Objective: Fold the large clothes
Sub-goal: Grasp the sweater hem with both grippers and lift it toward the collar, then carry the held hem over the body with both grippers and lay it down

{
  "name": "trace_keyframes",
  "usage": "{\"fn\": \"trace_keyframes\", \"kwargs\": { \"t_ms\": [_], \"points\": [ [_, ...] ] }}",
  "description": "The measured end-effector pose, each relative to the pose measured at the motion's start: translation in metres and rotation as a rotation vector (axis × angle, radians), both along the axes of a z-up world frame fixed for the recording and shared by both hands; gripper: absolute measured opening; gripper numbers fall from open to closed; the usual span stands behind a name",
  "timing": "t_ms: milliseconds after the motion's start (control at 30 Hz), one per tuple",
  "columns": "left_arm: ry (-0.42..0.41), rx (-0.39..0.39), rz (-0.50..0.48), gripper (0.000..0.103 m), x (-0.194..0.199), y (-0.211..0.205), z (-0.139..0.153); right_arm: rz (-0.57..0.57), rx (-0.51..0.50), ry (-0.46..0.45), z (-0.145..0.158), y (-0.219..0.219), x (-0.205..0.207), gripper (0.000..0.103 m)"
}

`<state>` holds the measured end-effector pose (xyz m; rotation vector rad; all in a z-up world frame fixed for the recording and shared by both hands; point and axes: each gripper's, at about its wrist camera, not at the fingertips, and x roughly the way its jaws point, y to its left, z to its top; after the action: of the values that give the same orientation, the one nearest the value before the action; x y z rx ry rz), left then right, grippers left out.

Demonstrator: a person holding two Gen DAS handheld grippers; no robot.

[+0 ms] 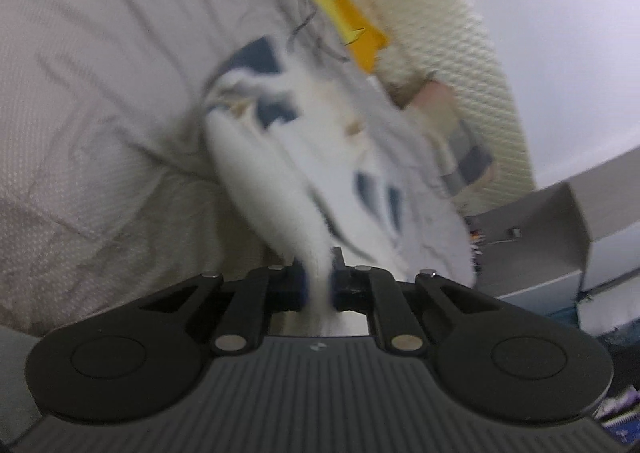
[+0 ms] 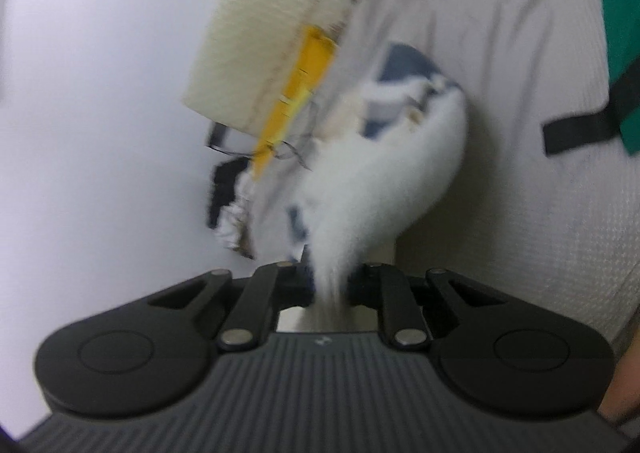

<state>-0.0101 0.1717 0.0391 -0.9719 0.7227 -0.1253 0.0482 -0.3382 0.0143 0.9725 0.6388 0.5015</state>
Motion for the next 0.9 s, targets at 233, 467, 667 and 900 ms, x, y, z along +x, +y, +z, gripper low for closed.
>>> {"fn": "trace_keyframes", "kwargs": {
  "t_ms": [233,467,667,900],
  "points": [
    [-0.092,-0.050,-0.057,0.011,-0.073,0.012,0.059,0.041,0.052,-0.078,0.047,-0.017,-0.065,0.016],
    [-0.131,-0.060,-0.110,0.011,-0.114,0.010,0.071,0.035,-0.024,-0.105,0.062,-0.024,-0.104,0.016],
    [-0.115,-0.083,-0.055,0.011,-0.053,0.010,0.059,-0.030,-0.009,-0.047,0.052,-0.016,-0.060,0.018],
    [-0.064,-0.091,0.064,0.011,0.066,0.009,0.031,-0.147,-0.009,0.045,0.033,-0.003,0.037,0.018]
  ]
}}
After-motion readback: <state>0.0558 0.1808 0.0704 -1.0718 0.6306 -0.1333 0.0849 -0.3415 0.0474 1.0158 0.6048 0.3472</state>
